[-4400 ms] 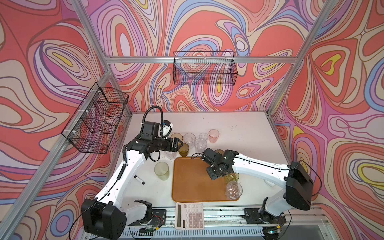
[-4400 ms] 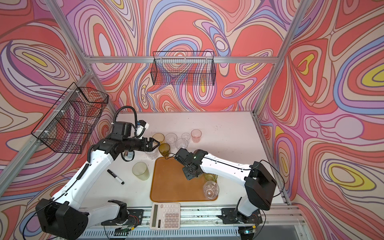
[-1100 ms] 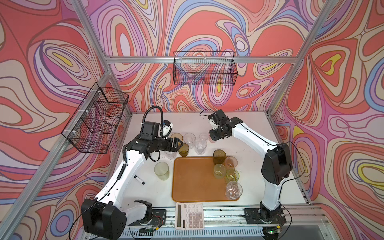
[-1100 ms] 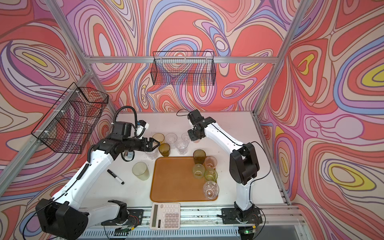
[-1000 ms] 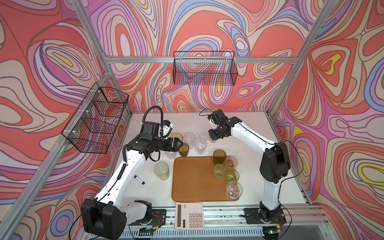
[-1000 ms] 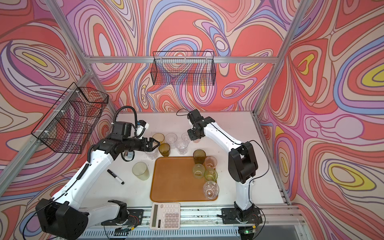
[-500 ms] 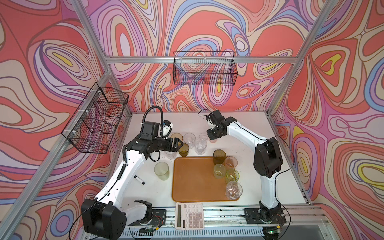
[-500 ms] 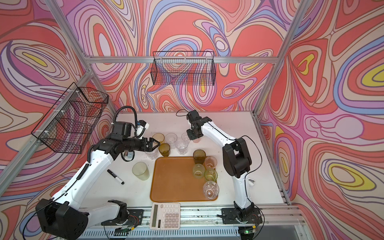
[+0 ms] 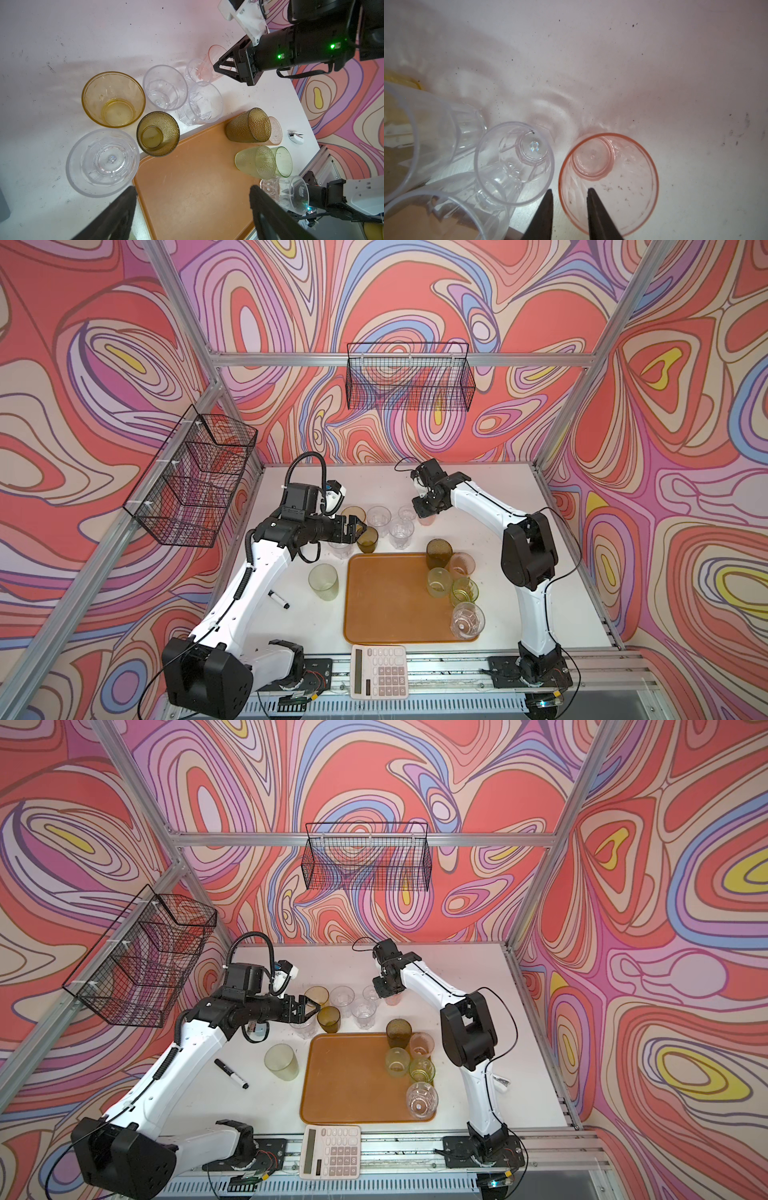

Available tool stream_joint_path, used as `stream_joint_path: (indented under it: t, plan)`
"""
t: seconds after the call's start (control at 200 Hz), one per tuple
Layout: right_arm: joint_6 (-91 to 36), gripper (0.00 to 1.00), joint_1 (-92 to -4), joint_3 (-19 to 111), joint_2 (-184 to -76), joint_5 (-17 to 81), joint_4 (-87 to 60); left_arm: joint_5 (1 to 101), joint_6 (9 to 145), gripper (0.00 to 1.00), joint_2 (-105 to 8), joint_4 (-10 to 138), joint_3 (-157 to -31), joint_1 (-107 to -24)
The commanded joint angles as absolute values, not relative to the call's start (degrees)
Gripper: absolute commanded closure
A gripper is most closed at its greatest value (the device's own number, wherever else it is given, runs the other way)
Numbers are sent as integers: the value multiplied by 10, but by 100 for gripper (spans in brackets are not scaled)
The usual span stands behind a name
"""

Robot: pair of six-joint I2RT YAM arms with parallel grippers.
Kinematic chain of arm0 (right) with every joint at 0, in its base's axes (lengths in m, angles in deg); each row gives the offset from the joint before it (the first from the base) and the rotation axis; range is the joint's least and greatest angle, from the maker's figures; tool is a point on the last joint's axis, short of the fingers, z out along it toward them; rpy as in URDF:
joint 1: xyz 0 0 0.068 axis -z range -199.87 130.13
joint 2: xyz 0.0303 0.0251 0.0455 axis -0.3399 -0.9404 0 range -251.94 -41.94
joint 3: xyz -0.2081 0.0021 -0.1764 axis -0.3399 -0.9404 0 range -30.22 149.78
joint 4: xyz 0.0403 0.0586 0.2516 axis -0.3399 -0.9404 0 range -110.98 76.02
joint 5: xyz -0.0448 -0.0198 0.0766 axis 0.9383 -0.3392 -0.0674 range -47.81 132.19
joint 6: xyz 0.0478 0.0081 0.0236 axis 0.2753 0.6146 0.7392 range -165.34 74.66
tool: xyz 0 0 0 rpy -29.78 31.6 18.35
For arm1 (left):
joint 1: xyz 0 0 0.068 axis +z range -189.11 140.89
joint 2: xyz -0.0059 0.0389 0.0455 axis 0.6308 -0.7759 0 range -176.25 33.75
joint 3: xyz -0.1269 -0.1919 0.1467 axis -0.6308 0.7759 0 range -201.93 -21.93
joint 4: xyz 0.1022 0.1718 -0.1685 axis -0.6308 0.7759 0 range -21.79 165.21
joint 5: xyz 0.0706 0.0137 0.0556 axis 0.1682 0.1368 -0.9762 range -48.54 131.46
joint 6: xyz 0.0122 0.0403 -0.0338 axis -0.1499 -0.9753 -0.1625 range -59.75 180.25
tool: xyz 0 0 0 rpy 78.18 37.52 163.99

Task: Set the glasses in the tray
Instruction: 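Move the right gripper over the pink cup beyond the tray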

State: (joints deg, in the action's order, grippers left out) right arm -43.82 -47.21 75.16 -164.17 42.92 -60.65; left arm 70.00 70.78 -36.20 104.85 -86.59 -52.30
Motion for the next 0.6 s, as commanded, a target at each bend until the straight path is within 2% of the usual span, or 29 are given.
stream_joint_path:
  t: [0.0,0.421,0.596]
  plan:
    - [-441,73,-466,761,-1659,428,-600,707,698,12,-355,1055,-870,-526]
    - [-434,77,-454,754,-1667,439,-600,707,698,12,-354,1054,-870,-526]
    - [-434,88,-453,755,-1670,442,-603,707,698,12,-355,1055,-869,-526]
